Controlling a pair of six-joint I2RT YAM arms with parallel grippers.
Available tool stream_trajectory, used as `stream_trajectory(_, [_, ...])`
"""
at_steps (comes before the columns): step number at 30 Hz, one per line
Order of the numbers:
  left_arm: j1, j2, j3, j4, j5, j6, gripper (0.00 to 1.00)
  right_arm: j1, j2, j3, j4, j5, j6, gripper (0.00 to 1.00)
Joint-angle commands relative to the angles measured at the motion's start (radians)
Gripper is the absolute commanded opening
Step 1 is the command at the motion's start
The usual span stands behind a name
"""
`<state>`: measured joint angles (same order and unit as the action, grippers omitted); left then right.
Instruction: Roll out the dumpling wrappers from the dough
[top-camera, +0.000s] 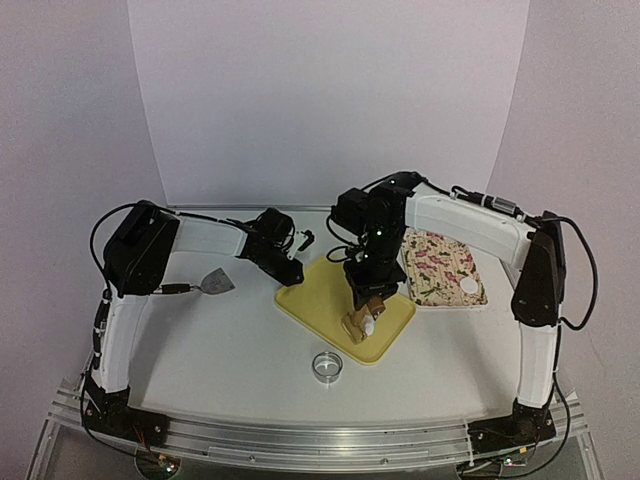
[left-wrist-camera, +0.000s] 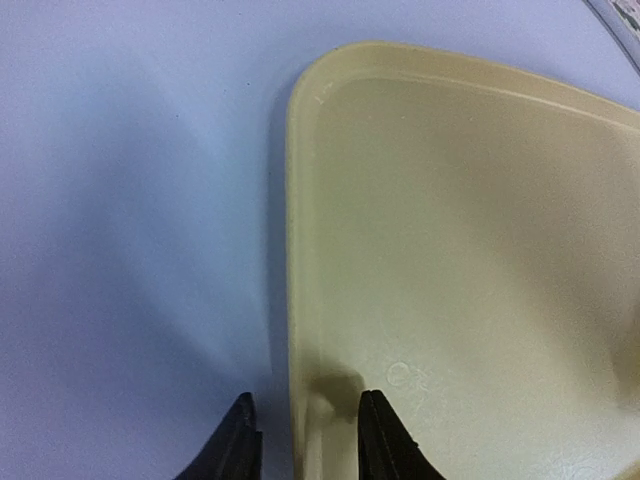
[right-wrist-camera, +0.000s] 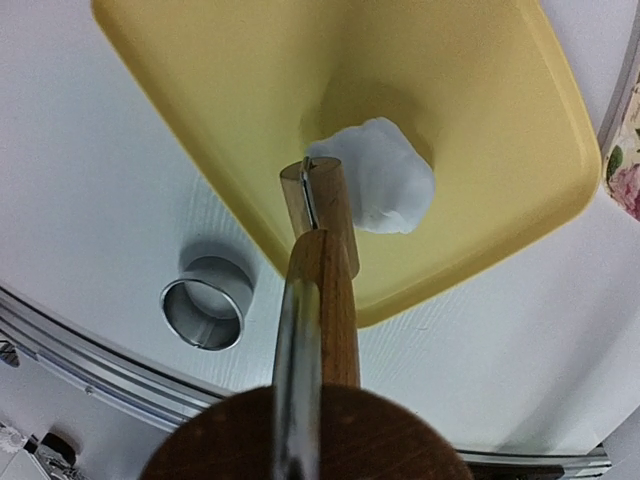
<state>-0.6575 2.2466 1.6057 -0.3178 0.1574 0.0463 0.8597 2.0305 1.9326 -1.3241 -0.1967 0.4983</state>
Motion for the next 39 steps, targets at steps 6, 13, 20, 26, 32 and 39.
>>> stream_trajectory(6, [-0.006,-0.183,0.071,-0.205,-0.058,-0.473,0.63,-0.001,-0.199,0.105,-0.097,0.075,0.080,0.00])
stream_trajectory(13, [-0.023,-0.317,-0.153,-0.208,-0.064,-0.943,0.66,-0.003,-0.220,0.089,-0.139,0.186,0.104,0.00])
stream_trajectory(20, [-0.028,-0.339,-0.289,-0.140,-0.026,-1.161,0.61,-0.005,-0.244,0.075,-0.140,0.244,0.096,0.00])
stream_trajectory(26, [-0.029,-0.249,-0.218,-0.165,-0.016,-1.196,0.54,-0.005,-0.274,0.034,-0.112,0.246,0.095,0.00])
stream_trajectory(32, [-0.031,-0.178,-0.165,-0.191,0.003,-1.182,0.47,-0.004,-0.279,0.012,-0.092,0.249,0.095,0.00])
stream_trajectory(39, [-0.019,-0.100,-0.115,-0.227,-0.012,-1.127,0.23,-0.004,-0.254,0.024,-0.078,0.236,0.053,0.00])
